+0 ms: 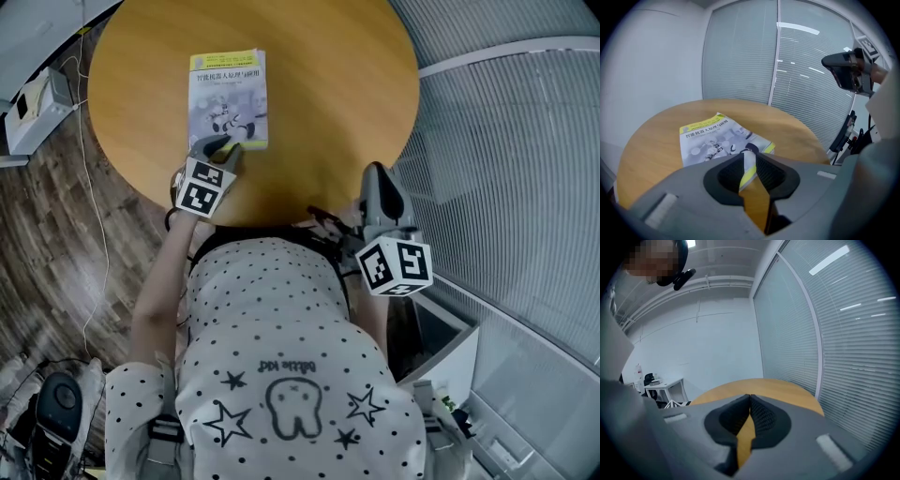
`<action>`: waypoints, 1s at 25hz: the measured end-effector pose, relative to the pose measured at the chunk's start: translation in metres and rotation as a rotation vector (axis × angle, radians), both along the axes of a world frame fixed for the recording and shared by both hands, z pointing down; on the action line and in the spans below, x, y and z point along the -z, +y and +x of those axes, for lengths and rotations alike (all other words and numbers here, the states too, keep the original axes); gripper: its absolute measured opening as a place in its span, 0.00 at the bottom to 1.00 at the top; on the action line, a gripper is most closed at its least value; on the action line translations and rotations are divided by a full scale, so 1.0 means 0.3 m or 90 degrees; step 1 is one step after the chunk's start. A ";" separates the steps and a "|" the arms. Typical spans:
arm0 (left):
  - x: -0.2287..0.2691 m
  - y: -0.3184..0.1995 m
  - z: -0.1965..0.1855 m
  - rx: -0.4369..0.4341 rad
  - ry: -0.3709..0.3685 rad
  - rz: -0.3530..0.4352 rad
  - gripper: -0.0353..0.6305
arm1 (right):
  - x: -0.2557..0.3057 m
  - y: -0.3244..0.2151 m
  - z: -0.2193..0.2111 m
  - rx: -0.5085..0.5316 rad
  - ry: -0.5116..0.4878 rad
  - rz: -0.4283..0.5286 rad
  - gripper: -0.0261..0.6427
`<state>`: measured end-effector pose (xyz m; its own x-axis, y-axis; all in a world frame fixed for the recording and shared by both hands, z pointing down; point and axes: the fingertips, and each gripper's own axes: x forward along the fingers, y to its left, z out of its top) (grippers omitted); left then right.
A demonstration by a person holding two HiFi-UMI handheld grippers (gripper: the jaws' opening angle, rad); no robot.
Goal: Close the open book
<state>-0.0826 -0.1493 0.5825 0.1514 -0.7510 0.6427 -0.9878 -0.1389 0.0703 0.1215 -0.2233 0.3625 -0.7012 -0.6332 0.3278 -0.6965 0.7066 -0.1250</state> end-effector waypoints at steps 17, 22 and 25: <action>0.460 -0.039 -0.129 0.122 -0.028 0.205 0.07 | 0.038 0.048 -0.018 0.035 -0.016 0.014 0.05; 0.644 -0.004 -0.131 0.128 -0.054 0.279 0.07 | 0.048 0.073 -0.034 0.052 -0.019 0.019 0.05; 0.730 0.029 -0.149 0.149 -0.056 0.323 0.07 | 0.039 0.077 -0.049 0.061 -0.023 0.023 0.05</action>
<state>-0.1275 -0.1406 0.3635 -0.0942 -0.9764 0.1946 -0.9955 0.0896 -0.0323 0.1069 -0.2003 0.3509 -0.7695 -0.5742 0.2797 -0.6216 0.7738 -0.1217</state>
